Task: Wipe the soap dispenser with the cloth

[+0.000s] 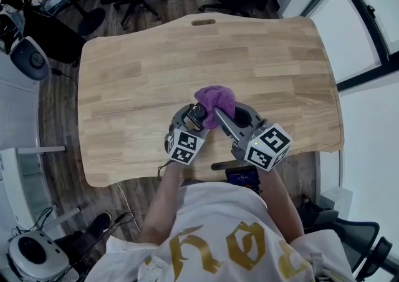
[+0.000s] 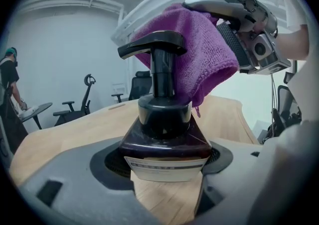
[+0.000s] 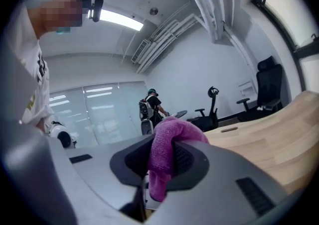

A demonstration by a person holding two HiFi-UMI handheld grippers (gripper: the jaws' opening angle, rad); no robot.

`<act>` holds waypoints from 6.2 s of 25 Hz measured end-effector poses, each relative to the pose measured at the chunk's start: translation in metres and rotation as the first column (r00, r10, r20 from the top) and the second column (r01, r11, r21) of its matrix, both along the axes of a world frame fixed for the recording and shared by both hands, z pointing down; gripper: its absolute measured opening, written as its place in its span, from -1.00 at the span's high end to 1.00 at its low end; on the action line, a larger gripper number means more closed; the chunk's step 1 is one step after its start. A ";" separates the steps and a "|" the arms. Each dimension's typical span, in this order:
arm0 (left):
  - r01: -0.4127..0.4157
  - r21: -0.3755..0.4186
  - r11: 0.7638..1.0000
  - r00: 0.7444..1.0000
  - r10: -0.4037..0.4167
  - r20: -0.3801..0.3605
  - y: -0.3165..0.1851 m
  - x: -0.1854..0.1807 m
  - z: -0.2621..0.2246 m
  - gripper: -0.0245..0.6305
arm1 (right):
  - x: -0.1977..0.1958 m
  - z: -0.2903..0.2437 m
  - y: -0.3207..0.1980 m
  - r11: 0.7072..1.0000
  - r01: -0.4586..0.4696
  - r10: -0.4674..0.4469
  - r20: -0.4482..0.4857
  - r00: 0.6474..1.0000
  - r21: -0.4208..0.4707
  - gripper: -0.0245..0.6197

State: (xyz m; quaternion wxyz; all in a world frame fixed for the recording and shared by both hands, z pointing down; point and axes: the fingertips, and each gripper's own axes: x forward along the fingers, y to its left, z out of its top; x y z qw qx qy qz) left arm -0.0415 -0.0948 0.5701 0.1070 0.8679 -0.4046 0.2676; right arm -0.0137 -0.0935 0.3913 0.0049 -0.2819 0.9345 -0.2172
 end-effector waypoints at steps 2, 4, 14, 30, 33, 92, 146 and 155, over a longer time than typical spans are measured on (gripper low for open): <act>-0.014 0.001 1.000 1.000 0.014 -0.009 0.002 0.002 -0.002 -0.14 | -0.007 -0.004 0.006 0.997 0.073 -0.073 0.039 0.997 -0.007 0.76; -0.031 0.006 1.000 0.999 0.031 -0.024 0.003 0.005 -0.004 -0.14 | -0.012 -0.006 0.011 0.991 0.136 -0.135 0.060 0.989 -0.008 0.76; -0.125 0.023 0.992 0.987 0.127 -0.099 0.012 0.024 -0.018 -0.14 | -0.020 0.000 0.027 0.947 0.322 -0.321 0.075 0.944 -0.004 0.76; -0.194 0.002 0.981 0.965 0.191 -0.179 0.025 0.035 -0.028 -0.14 | -0.019 0.011 0.025 0.946 0.322 -0.319 0.087 0.944 -0.029 0.76; -0.192 0.001 0.981 0.963 0.189 -0.193 0.023 0.033 -0.030 -0.14 | -0.021 0.008 0.021 0.949 0.313 -0.309 0.099 0.946 -0.028 0.76; -0.102 -0.023 0.995 0.975 0.095 -0.200 0.011 0.018 -0.028 -0.14 | -0.036 0.066 0.057 0.877 0.406 -0.410 0.041 0.911 -0.258 0.76; -0.161 0.023 0.987 0.917 0.158 -0.365 0.034 0.042 -0.074 -0.14 | 0.046 0.078 0.012 0.987 -0.040 0.029 -0.070 0.997 -0.156 0.76; -0.184 0.039 0.982 0.875 0.182 -0.450 0.033 0.051 -0.091 -0.14 | 0.047 0.083 0.001 0.962 -0.068 0.087 0.060 0.994 -0.266 0.78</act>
